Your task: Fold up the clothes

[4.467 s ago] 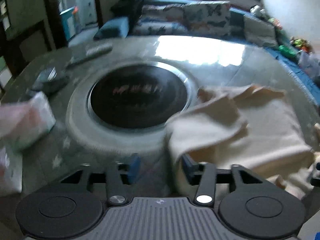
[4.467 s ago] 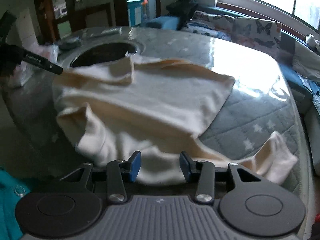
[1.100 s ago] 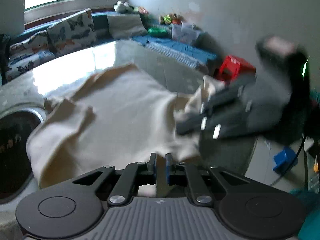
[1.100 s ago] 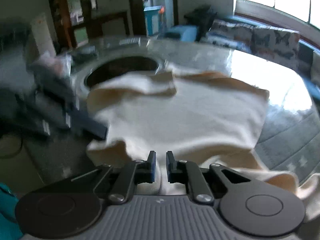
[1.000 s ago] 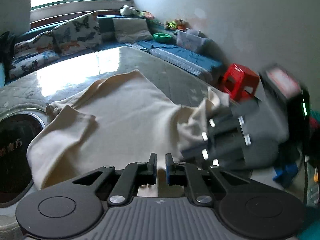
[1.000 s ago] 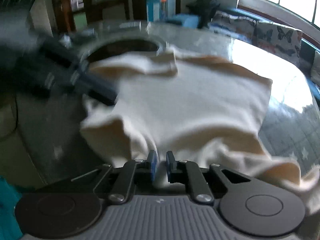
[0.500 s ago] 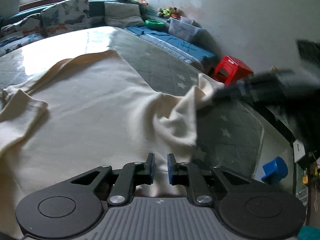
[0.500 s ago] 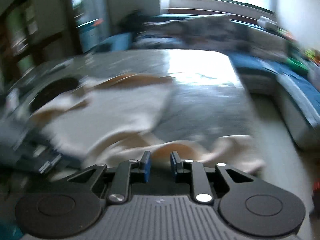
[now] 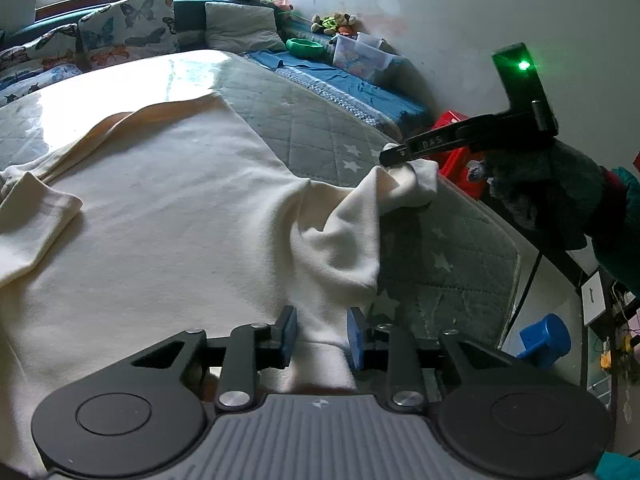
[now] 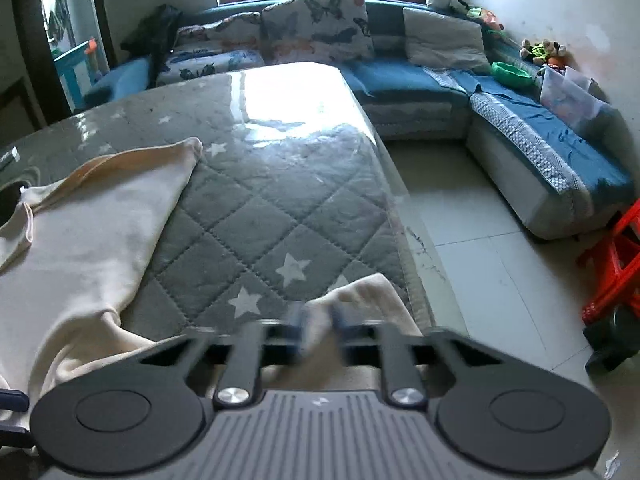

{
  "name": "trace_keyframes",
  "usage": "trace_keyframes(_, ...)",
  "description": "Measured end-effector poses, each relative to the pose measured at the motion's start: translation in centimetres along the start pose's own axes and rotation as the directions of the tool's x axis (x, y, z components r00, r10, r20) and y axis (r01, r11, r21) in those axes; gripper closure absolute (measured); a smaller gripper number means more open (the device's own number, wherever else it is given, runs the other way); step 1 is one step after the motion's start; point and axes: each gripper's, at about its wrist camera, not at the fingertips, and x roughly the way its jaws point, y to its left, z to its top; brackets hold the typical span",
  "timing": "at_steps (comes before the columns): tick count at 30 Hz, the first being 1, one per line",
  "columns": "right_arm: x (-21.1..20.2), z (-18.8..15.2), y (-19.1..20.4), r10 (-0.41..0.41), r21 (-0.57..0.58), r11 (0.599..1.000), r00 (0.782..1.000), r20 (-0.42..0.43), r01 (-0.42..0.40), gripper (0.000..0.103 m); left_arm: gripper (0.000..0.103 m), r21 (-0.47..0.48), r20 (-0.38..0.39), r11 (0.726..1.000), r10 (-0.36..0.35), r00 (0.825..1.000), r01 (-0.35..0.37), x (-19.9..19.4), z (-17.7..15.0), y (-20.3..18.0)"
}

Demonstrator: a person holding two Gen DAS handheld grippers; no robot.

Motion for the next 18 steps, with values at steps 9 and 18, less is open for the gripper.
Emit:
trace_keyframes(9, -5.7, 1.6, 0.2, 0.067, -0.045, 0.997, 0.961, 0.268, -0.057, 0.099, 0.067, 0.01, -0.002, 1.0, -0.003, 1.0, 0.004, 0.2, -0.1, -0.1)
trace_keyframes(18, -6.4, -4.1, -6.2, -0.095, 0.118, 0.991, 0.969, 0.226, 0.069, 0.092, 0.062, 0.037, -0.002, 0.999, -0.011, 1.0, 0.011, 0.1, -0.3, -0.5)
